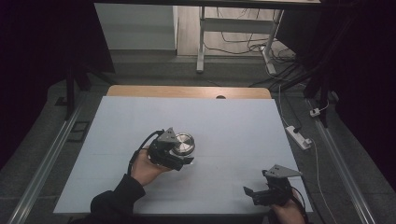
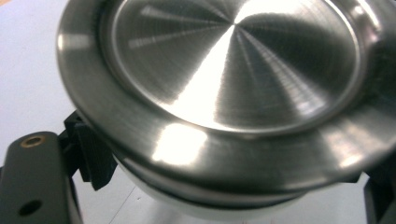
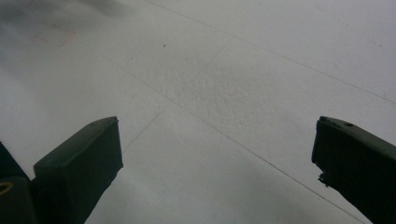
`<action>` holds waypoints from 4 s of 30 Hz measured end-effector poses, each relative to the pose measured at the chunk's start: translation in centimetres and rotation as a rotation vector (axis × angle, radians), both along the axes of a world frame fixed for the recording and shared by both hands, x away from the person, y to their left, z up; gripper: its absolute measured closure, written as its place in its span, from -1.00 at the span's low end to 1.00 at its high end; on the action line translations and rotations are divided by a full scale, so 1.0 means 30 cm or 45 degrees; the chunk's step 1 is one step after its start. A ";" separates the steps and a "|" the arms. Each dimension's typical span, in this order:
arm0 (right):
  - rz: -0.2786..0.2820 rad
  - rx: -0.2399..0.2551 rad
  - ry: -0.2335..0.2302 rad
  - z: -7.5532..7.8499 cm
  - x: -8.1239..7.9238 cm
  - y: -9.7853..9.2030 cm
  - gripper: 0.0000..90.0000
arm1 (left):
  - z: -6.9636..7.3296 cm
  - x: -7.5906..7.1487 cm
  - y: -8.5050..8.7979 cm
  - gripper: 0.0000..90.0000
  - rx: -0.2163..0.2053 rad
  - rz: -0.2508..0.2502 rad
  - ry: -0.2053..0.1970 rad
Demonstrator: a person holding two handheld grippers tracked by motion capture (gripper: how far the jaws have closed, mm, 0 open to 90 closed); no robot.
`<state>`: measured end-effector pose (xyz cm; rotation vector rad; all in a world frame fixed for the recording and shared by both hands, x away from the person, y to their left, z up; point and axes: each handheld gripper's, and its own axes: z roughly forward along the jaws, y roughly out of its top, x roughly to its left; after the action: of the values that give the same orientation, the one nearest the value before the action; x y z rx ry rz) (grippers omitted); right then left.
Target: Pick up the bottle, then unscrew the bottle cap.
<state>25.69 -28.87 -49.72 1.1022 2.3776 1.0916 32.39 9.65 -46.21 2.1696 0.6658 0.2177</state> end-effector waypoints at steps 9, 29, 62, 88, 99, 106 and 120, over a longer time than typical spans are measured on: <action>-0.013 0.031 -0.020 0.006 -0.003 -0.008 -0.98 | 0.004 -0.004 -0.010 -0.66 0.000 -0.013 0.003; 0.114 0.138 -0.108 0.076 -0.018 0.077 -1.00 | 0.003 -0.010 -0.019 -0.66 -0.002 -0.065 0.006; 0.369 0.144 -0.199 0.223 0.096 0.382 -1.00 | 0.025 -0.033 -0.036 -0.65 0.023 -0.107 -0.027; 0.475 0.190 -0.194 0.258 0.187 0.588 -0.79 | 0.020 -0.039 -0.063 -0.66 0.042 -0.138 -0.005; 0.629 0.240 -0.163 0.263 0.201 0.583 -0.55 | 0.026 -0.034 -0.047 -0.66 0.032 -0.257 0.009; 0.885 0.286 -0.093 0.271 0.256 0.556 -0.55 | 0.029 -0.041 -0.050 -0.65 0.001 -0.339 0.022; 0.864 0.221 -0.150 0.312 0.215 0.545 -0.92 | 0.031 -0.042 -0.046 -0.66 0.017 -0.255 0.001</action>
<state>32.15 -12.52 -40.36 0.2340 2.6598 1.5376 31.14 8.26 -45.28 2.2318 0.4446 0.1154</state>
